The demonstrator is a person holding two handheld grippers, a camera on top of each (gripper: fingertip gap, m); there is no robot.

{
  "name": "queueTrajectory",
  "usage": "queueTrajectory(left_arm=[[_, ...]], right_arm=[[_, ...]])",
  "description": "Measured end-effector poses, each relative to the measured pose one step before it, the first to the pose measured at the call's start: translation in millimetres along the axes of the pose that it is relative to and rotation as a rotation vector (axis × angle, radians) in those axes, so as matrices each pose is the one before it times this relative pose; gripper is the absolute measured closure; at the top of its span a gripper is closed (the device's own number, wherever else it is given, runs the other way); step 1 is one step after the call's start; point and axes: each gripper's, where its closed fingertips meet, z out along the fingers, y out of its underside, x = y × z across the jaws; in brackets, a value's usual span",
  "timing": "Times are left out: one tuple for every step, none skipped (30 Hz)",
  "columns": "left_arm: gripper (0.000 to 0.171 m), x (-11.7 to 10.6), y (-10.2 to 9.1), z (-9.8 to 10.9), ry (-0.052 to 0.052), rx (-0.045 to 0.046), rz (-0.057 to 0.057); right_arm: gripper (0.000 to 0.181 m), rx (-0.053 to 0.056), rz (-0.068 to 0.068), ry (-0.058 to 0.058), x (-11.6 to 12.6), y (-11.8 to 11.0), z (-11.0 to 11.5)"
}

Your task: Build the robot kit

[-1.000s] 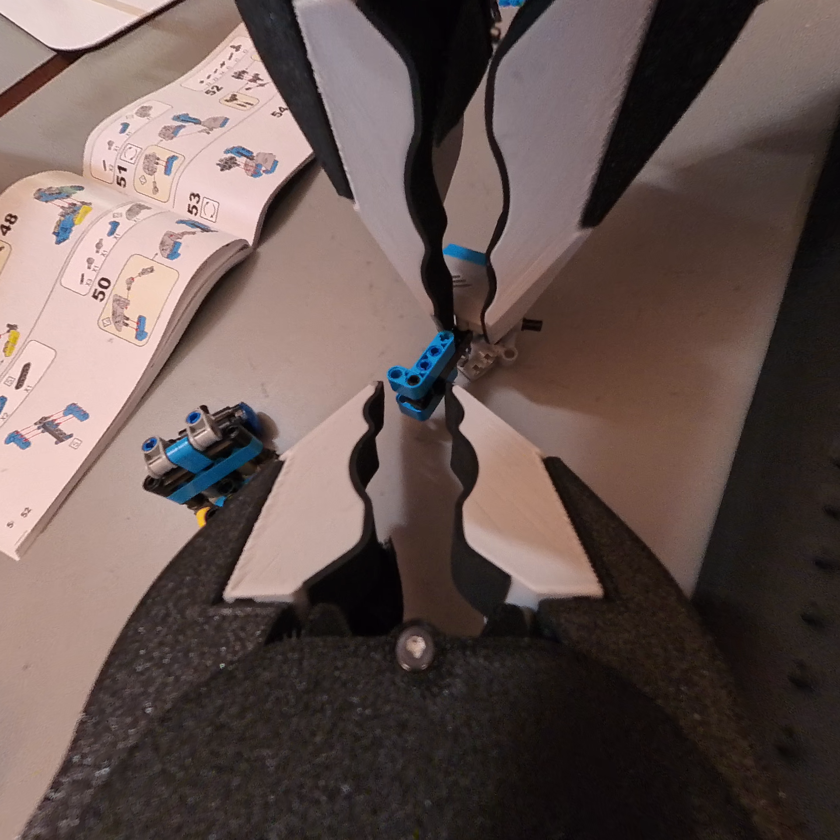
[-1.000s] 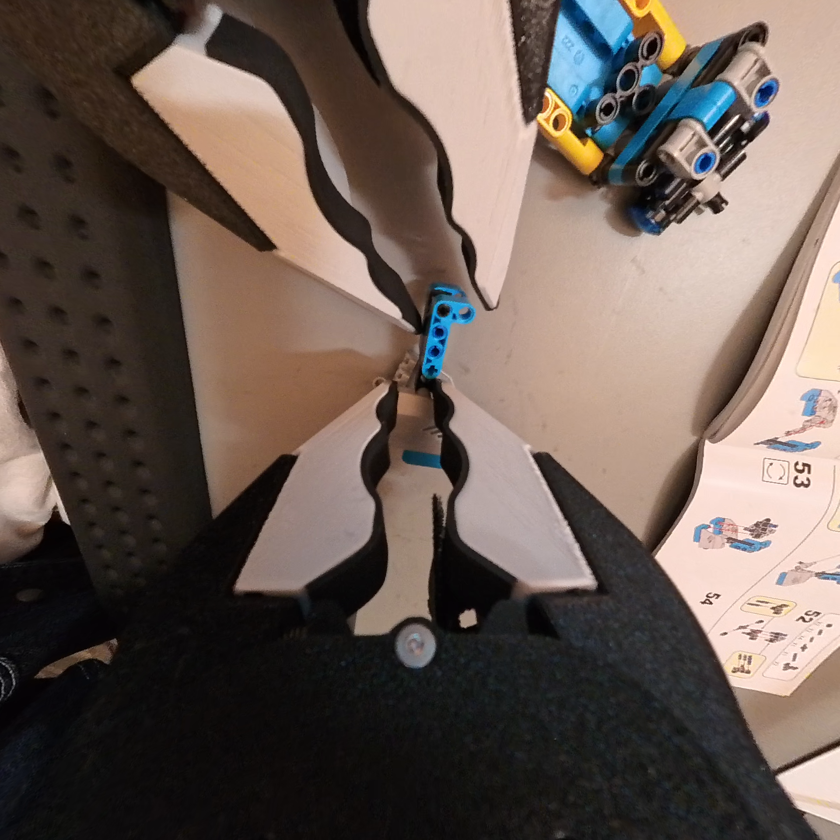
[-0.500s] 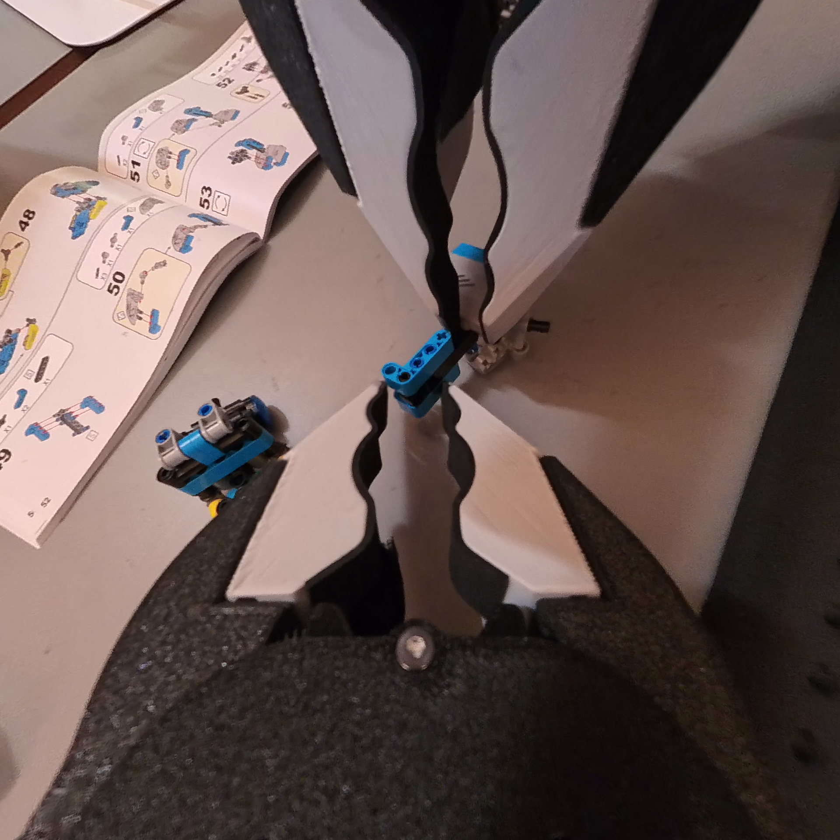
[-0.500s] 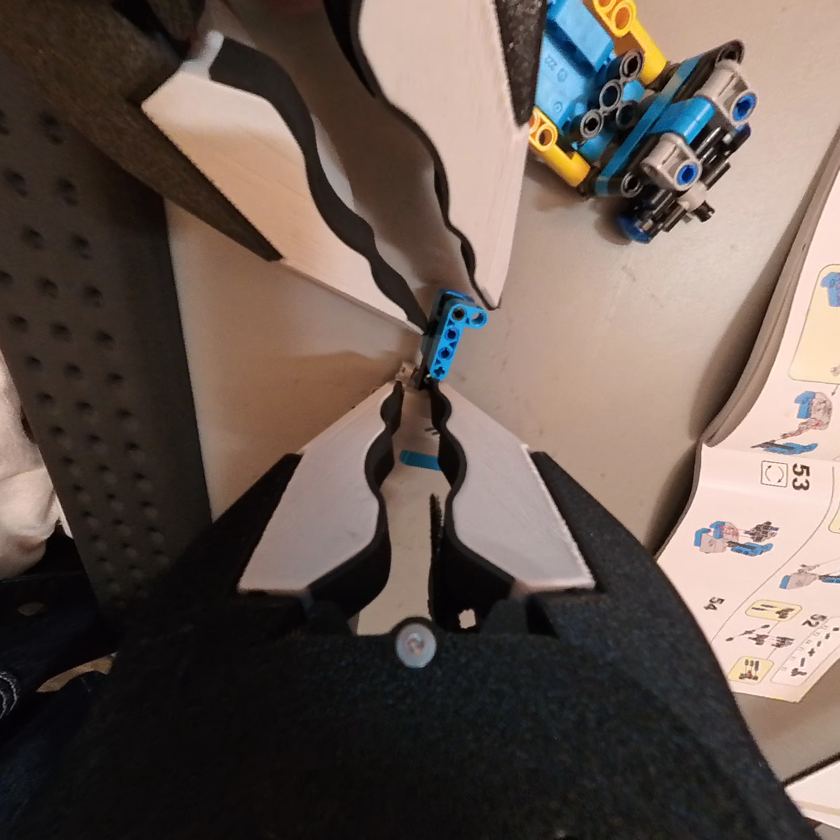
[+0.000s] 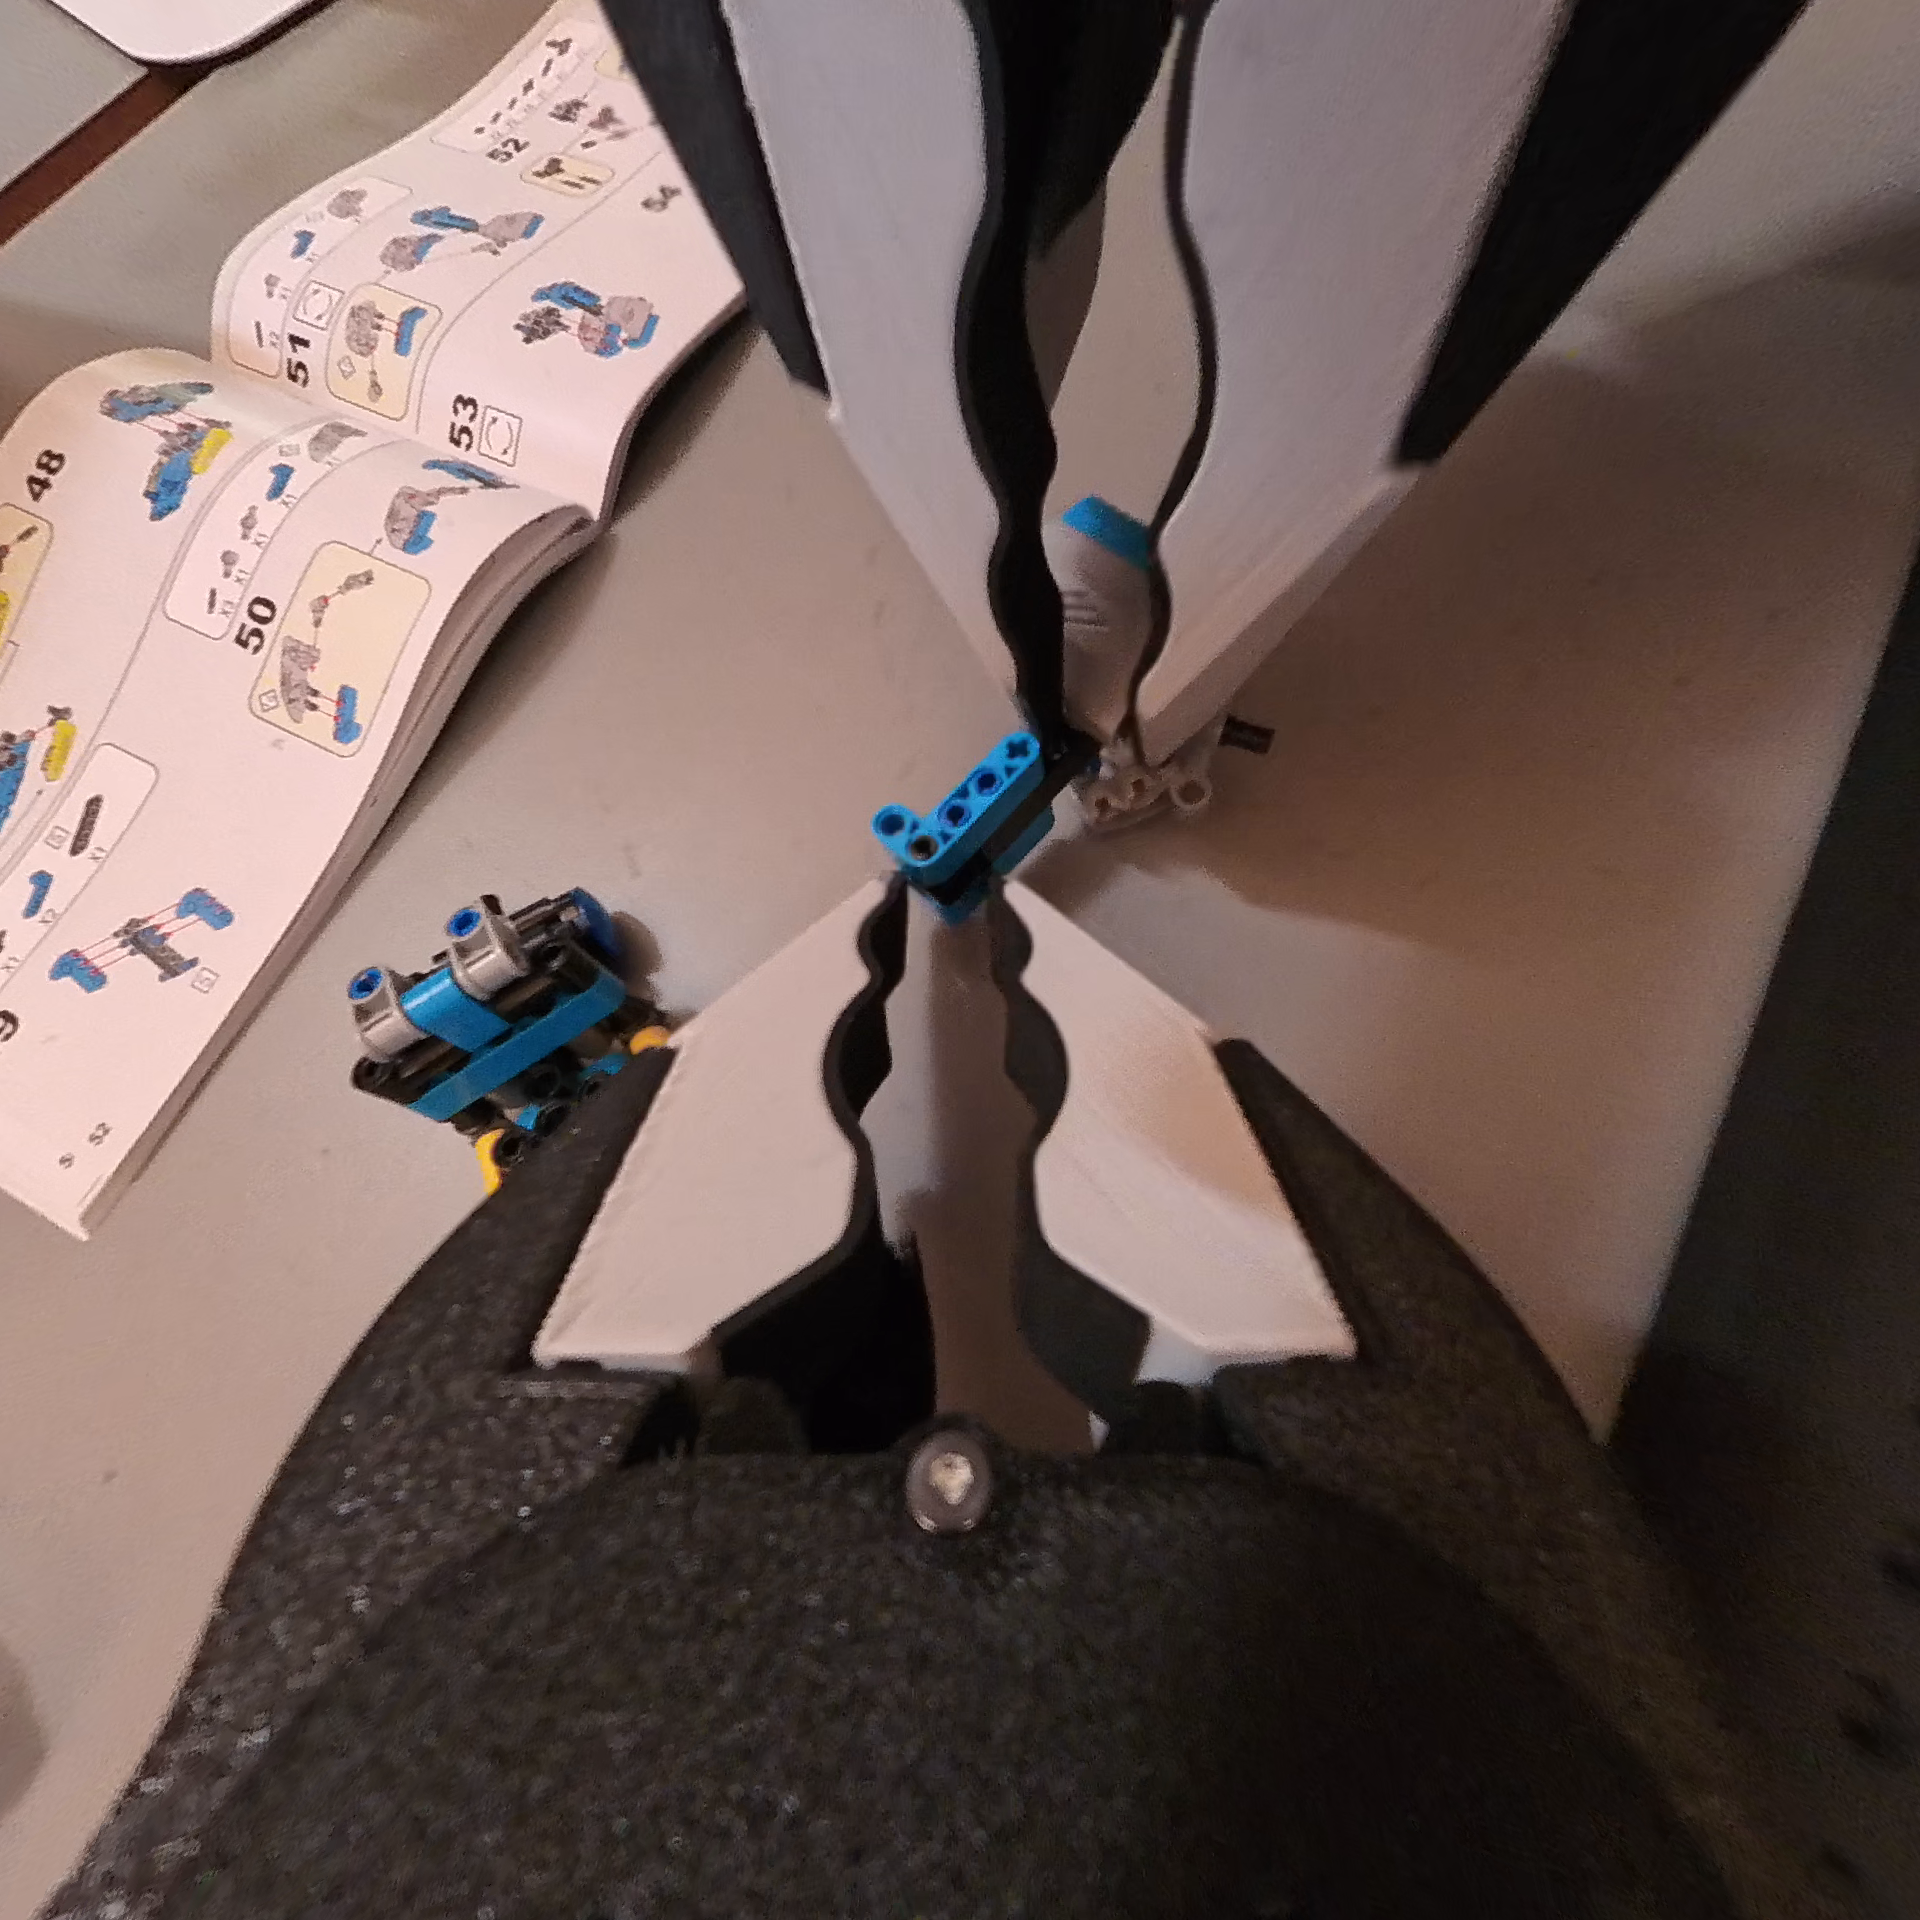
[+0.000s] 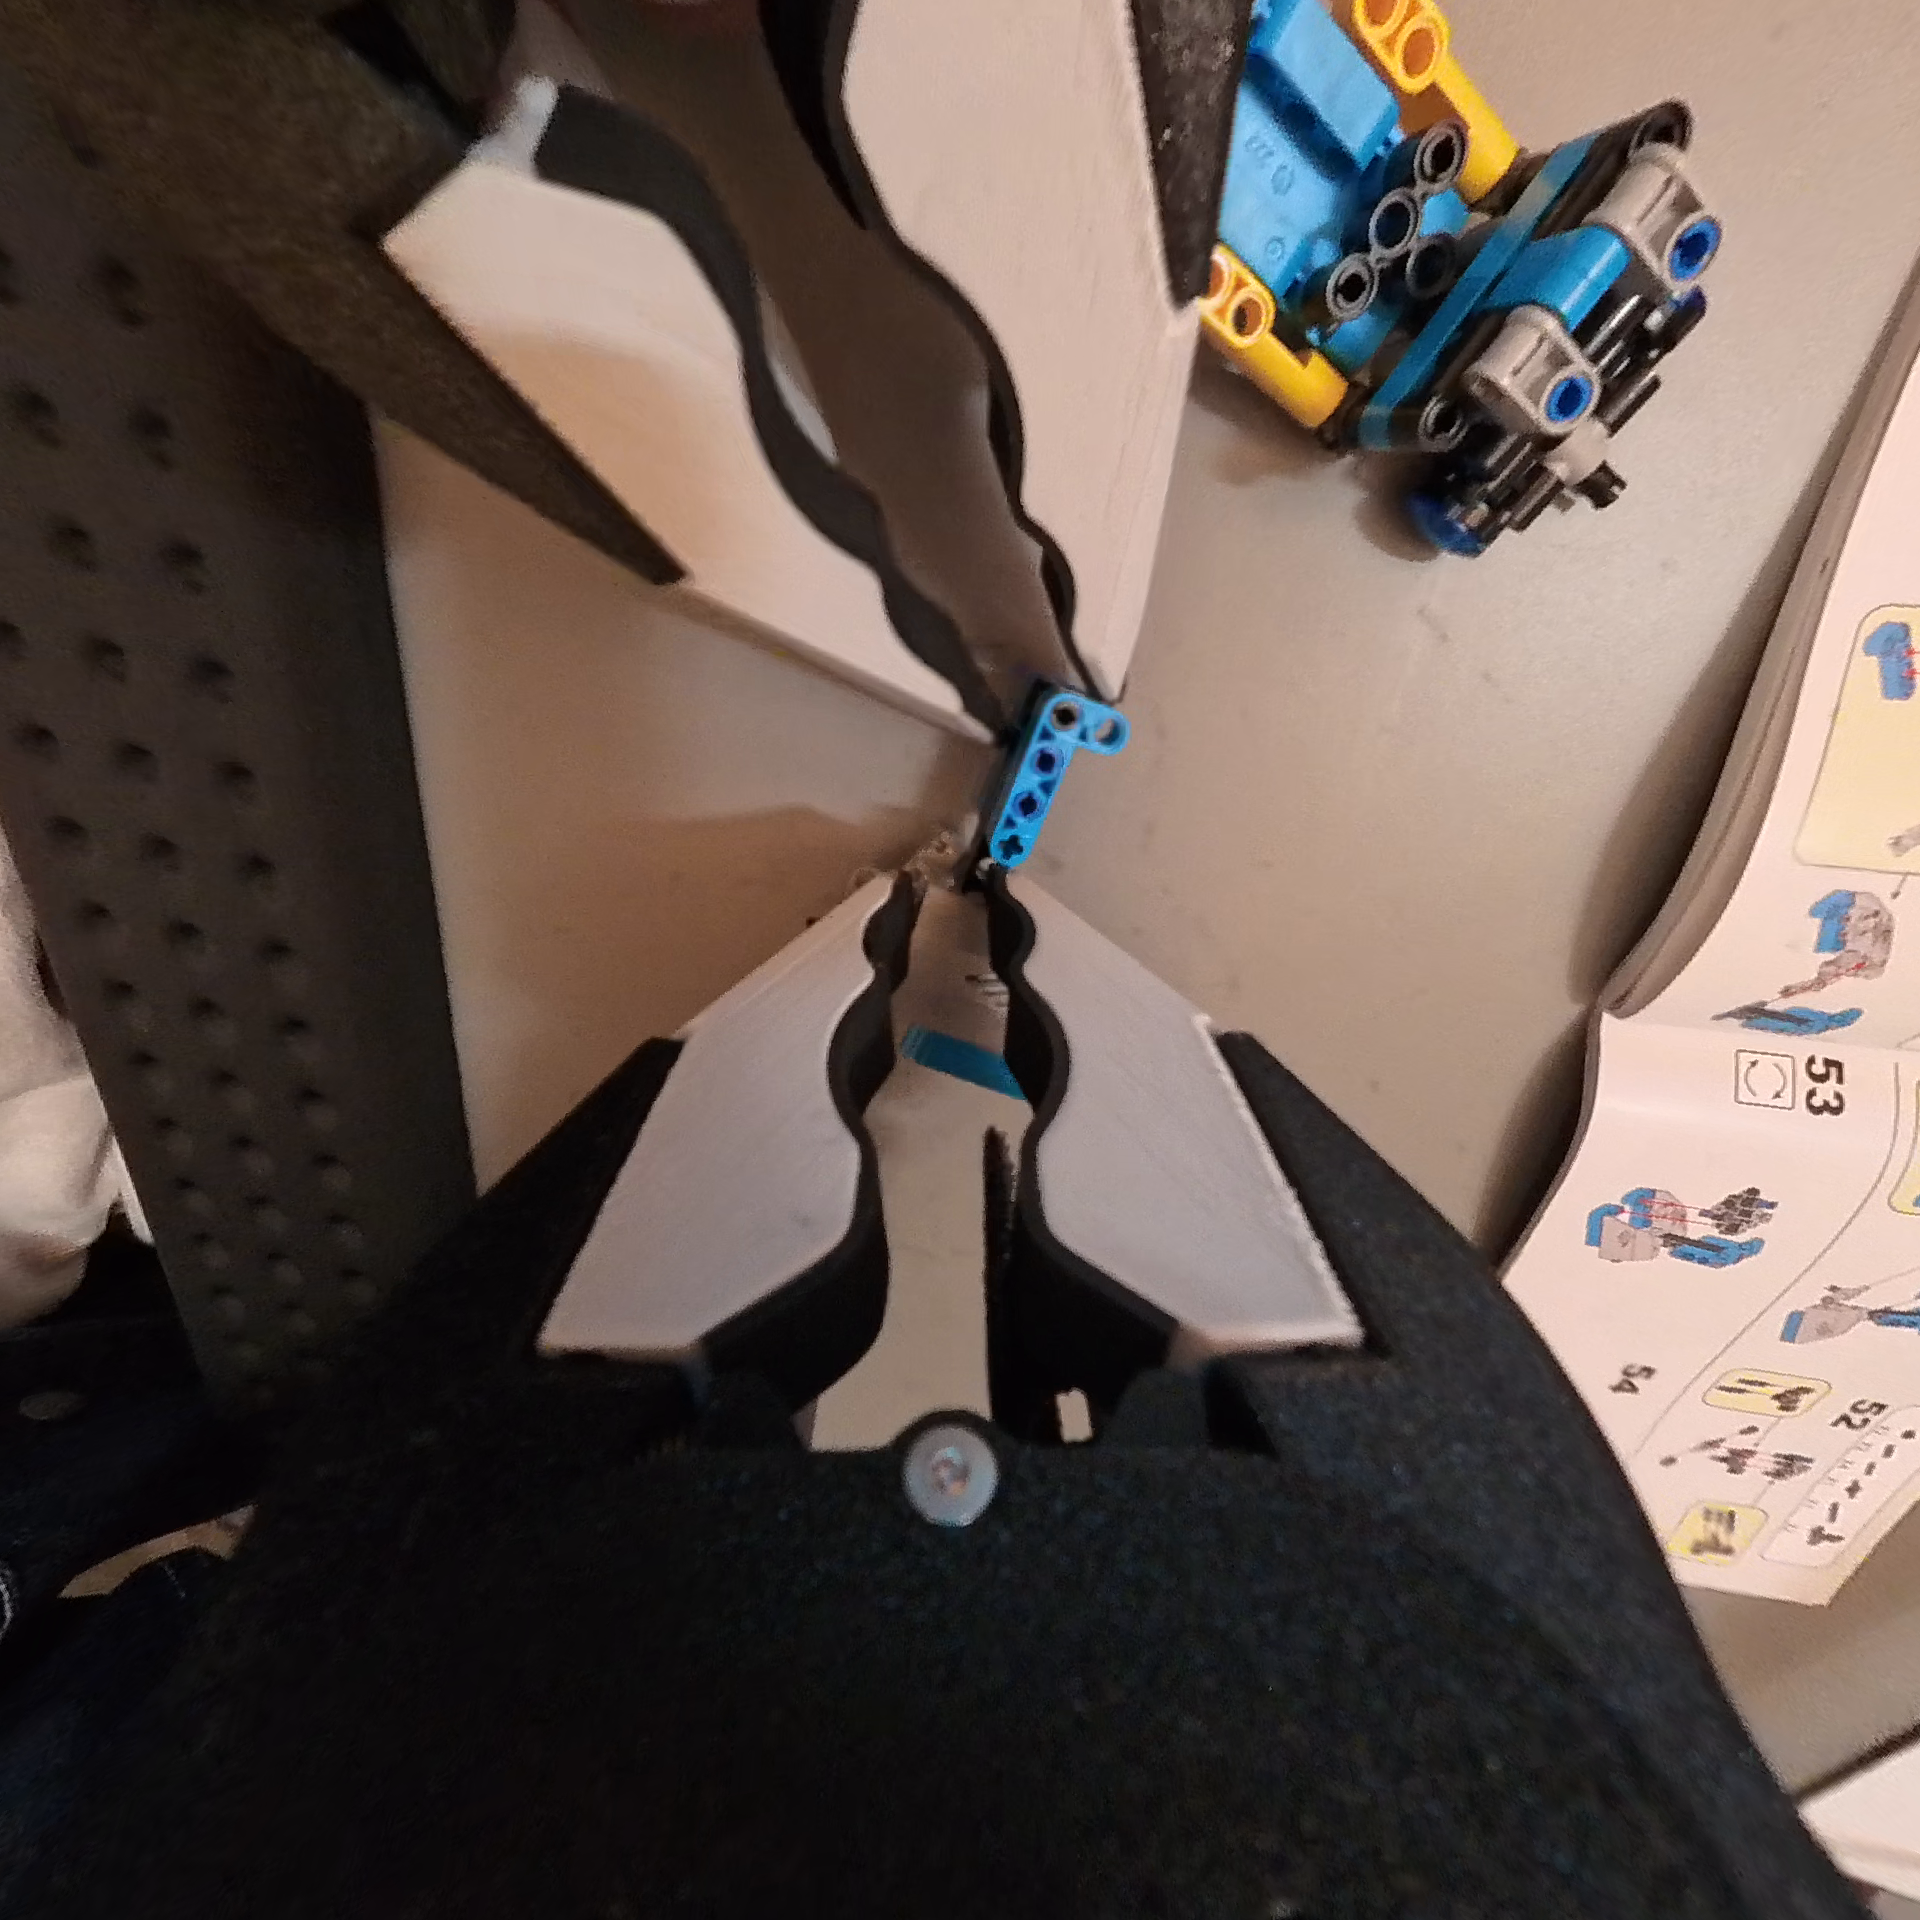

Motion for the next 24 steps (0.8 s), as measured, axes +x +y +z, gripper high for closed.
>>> queueTrajectory(left_arm=[[0.16,-0.95,1.14,0.1,-0.0104,-0.00481,0.0104],[0.16,0.06,0.41,0.05,-0.0018,-0.00125,0.0048],[0.16,0.29,-0.08,0.05,0.0029,0.00081,-0.0047],[0.16,0.24,0.05,0.19,0.0035,-0.00051,-0.0061],[0.159,-0.16,0.22,0.24,-0.0004,-0.00184,-0.0013],[0.159,-0.69,0.02,0.06,-0.0059,-0.00115,0.0024],[0.159,-0.34,0.04,0.15,-0.0038,-0.00073,0.0016],[0.159,0.09,0.03,0.17,0.0009,-0.00045,-0.0015],[0.159,0.33,0.19,0.33,0.0019,-0.00094,-0.0022],[0.159,-0.06,0.2,0.32,-0.0016,-0.00111,-0.0004],[0.159,-0.26,-0.19,0.13,-0.003,0.00081,0.0014],[0.159,-0.41,0.13,0.3,-0.0025,-0.00147,0.0001],[0.159,-0.41,0.81,0.6,-0.0018,-0.00472,-0.0027],[0.159,-0.33,1.47,0.61,-0.0017,-0.0068,-0.0026],[0.158,-0.49,1.47,0.31,-0.0035,-0.00696,-0.0008],[0.158,-1.15,0.76,-0.13,-0.0091,-0.00325,-0.0008],[0.155,-0.76,-0.4,-1.0,-0.0061,0.00295,-0.0016],[0.154,-0.01,-1.87,-1.55,0.0005,0.01123,-0.0044],[0.153,-1.16,-2.59,-1.82,-0.0027,0.0156,-0.0099],[0.151,-1.51,-2.86,-1.84,-0.0038,0.01551,-0.0111],[0.149,-0.86,-3.11,-1.6,0.0006,0.01536,-0.008],[0.149,-0.1,-2.8,-1.33,0.0046,0.0129,-0.0034],[0.148,0.23,-2.21,-0.82,0.0039,0.00821,0.0005],[0.147,0.33,-1.51,-0.48,0.0015,0.00411,0.0023]], right_arm=[[0.164,0.0209,0.0023,-0.001,-0.38,0.72,-1.6],[0.159,0.0286,0.0012,0.0066,0.88,1.1,-2.79],[0.156,0.0411,0.0058,0.0195,2.74,1.17,-3.95],[0.153,0.0524,0.0092,0.0175,2.65,0.74,-4.63],[0.151,0.0606,0.0102,0.0111,1.09,0.21,-5.07],[0.148,0.0633,0.0125,0.0065,-0.09,0.54,-4.87],[0.146,0.0637,0.0106,0.0039,-1.49,0.81,-4.05],[0.146,0.0624,0.0057,0.007,-2.21,1.13,-2.64],[0.144,0.0561,-0.0032,0.0123,-2.34,1.9,-1.32],[0.139,0.0561,-0.0116,0.0319,-0.01,1.04,-0.92],[0.137,0.0576,-0.0111,0.0362,0.19,0.28,-0.69],[0.135,0.0423,-0.0116,0.0301,0.04,1.27,0.15],[0.132,0.0219,-0.0095,0.0301,0.72,3.14,0.96],[0.129,0.0187,-0.0098,0.0407,2.84,2.42,1.28],[0.128,0.0122,-0.0108,0.0309,2.0,2.22,1.53],[0.128,0.0058,-0.0061,0.016,0.57,1.38,1.09],[0.13,0.0073,0.0039,0.0053,-0.06,0.06,0.73],[0.131,-0.001,0.0104,0.0069,1.11,0.92,0.74],[0.132,-0.0013,0.0069,0.0215,3.32,1.52,0.22],[0.134,0.0056,0.0056,0.0162,2.19,1.31,-0.06],[0.136,0.0013,0.015,0.0075,1.47,2.28,0.08],[0.136,-0.0076,0.0125,0.0121,2.38,3.87,-0.33],[0.137,-0.0021,0.0047,0.0108,1.86,3.34,-0.98],[0.138,-0.0056,0.0057,-0.0053,-0.89,3.66,-1.12]])
